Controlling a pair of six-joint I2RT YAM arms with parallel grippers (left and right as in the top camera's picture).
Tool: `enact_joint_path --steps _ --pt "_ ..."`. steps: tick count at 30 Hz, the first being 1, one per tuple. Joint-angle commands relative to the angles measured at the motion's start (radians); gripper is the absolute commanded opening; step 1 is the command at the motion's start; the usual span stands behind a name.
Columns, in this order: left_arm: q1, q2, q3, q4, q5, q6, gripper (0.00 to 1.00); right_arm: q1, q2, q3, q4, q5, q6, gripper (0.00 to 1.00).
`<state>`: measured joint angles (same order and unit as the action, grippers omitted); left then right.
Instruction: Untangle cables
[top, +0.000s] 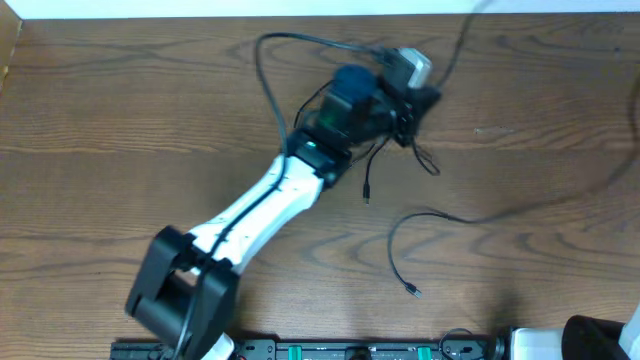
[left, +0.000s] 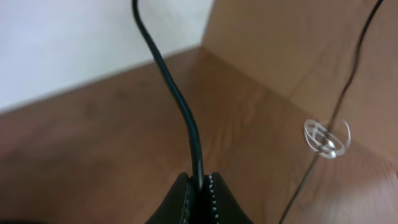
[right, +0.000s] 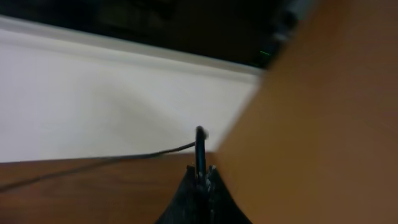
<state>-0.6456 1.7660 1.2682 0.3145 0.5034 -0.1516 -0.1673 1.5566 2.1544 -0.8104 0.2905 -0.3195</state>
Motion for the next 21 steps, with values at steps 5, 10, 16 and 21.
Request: enact_joint_path --steps 5,10,16,21 --pt "-0.071 0.064 0.012 0.022 0.017 0.001 0.25 -0.126 0.002 0.016 -0.049 -0.041 -0.025 0.01" --pt "-0.078 0.074 0.012 0.021 0.009 0.0 0.93 -0.135 0.007 0.009 -0.05 -0.073 -0.014 0.01" --pt "-0.054 0.074 0.012 0.006 0.009 0.0 0.94 -0.135 0.034 0.009 -0.058 -0.074 -0.002 0.01" --pt "-0.005 0.072 0.012 -0.039 0.009 0.0 0.94 -0.134 0.061 0.009 -0.088 -0.148 0.001 0.01"
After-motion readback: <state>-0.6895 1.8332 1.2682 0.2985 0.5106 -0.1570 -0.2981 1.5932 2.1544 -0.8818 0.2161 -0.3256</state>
